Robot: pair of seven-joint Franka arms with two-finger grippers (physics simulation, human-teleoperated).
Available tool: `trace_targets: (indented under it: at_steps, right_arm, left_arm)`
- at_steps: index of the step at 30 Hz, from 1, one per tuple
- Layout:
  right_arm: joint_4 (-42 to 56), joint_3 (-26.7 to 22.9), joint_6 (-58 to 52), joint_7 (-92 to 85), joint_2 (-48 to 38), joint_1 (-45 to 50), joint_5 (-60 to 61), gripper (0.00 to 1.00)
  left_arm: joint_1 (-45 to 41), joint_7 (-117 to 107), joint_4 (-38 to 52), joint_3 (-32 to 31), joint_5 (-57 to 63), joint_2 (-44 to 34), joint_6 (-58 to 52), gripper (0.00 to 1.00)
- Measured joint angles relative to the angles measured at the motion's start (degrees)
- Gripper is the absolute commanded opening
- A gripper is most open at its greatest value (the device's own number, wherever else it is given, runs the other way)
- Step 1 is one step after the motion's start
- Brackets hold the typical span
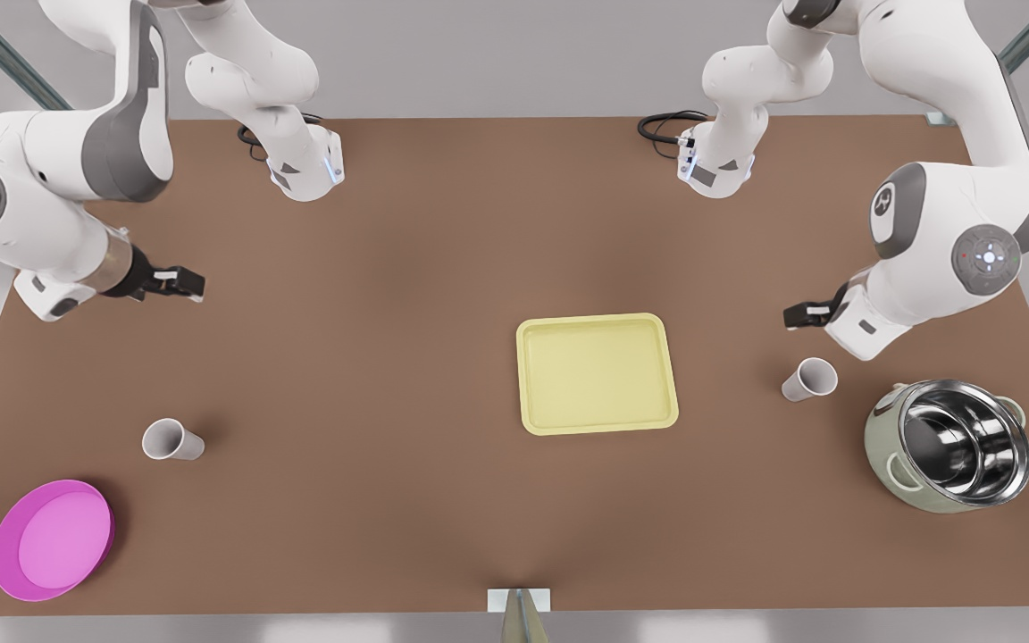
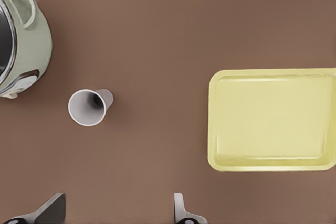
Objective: Use both arms to respectively pick up the white IKEA cups from the middle-left and middle-right positions, then place the white IKEA cups onto the middle-middle tray, ensuring that the cups remain upright and do not tip over
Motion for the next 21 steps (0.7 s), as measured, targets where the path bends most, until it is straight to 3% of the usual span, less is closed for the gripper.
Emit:
trace_targets:
  at_steps: [3, 8, 12, 21]
  right_arm:
    - [2.0, 0.0, 2.1, -0.3, 3.5, 0.3, -0.3, 1.00]
    - [14.0, -0.1, 6.7, -3.7, 21.9, -7.4, 0.1, 1.00]
    - [16.3, -0.1, 14.5, -7.3, 32.2, -13.4, 0.3, 1.00]
    - [16.3, 0.0, 27.5, -13.3, 40.8, -17.4, 2.9, 1.00]
  left_arm:
    - [-0.7, 0.0, -0.1, 2.3, -0.3, 1.7, 1.7, 1.00]
    - [4.9, 1.4, -4.8, 9.5, -0.3, 11.6, 11.8, 1.00]
    - [5.8, 2.8, -10.9, 11.0, -0.4, 14.9, 22.4, 1.00]
    - [5.6, 5.1, -22.1, 12.5, -0.4, 13.1, 33.5, 1.00]
